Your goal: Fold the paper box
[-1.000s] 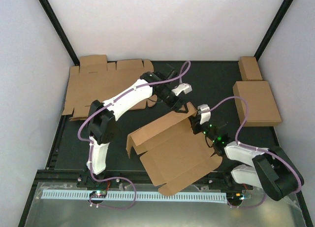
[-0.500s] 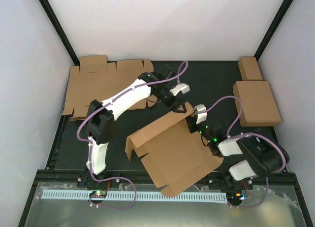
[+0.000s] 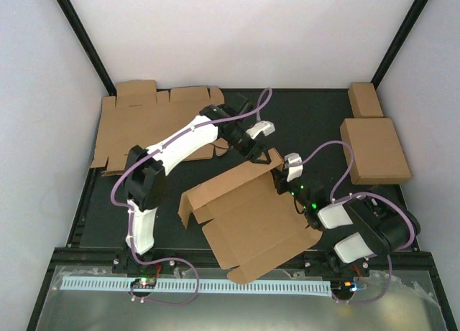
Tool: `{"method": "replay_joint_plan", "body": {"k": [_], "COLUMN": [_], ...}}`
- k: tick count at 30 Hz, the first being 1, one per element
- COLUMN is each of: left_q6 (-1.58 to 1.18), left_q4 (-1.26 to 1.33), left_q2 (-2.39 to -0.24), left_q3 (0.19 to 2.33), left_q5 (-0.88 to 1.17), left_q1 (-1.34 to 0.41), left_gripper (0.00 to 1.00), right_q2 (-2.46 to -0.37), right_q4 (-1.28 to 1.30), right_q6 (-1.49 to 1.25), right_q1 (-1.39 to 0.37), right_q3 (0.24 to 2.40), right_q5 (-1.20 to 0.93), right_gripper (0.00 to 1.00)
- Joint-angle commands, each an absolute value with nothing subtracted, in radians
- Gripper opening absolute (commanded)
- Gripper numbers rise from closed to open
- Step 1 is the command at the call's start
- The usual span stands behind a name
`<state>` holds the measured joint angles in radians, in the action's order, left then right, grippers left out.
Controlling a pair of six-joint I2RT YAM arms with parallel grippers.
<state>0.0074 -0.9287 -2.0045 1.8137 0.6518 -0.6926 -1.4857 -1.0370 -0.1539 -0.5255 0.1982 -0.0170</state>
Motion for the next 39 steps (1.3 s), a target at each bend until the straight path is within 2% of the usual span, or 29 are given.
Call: {"method": "replay_joint_plan", "body": {"k": [1,4,12,15,20,30,35,39], "left_q6": [0.008,0.003,-0.001,-0.002,-0.006,-0.001,0.002,0.003], "left_q4": [-0.949,-0.935,-0.896,-0.888,-0.87,-0.877,-0.883,-0.887], "left_q2": [-1.966,-1.948,-1.905,-1.894,-1.889,-1.903,-1.924,-1.931], "left_q3": [1.802,1.789,1.719,1.702,1.678,1.678,1.687,1.687], "left_q5": [0.642,0.637,0.636,0.652,0.706,0.754,0.772,0.783], "left_q1": [-0.682,-0.675,-0.657,-0.65,-0.629,-0.607,-0.599,-0.592], "left_gripper": [0.57,0.6,0.72,0.74,0.75,0.74,0.73,0.72], "right_q2": [-1.459,-1.468,-1.53,-1.601,-1.673,-1.741,-1.79,-1.799], "right_q4": [-1.065,-1.066,-1.158,-1.254,-1.434,-1.512,-1.514,-1.516], "right_q6": [-0.144,-0.152,-0.155,-0.151,-0.131,-0.076,-0.073,-0.07], "right_q1": [-0.528,-0.531,-0.551,-0.551,-0.551,-0.551,-0.549,-0.55], "right_q3": [0.169,0.166,0.148,0.14,0.13,0.214,0.256,0.265], "right_q5": [0.016,0.01,0.016,0.036,0.027,-0.016,-0.035,-0.029], "right_gripper": [0.47,0.53,0.58,0.53,0.5,0.45,0.38,0.23]}}
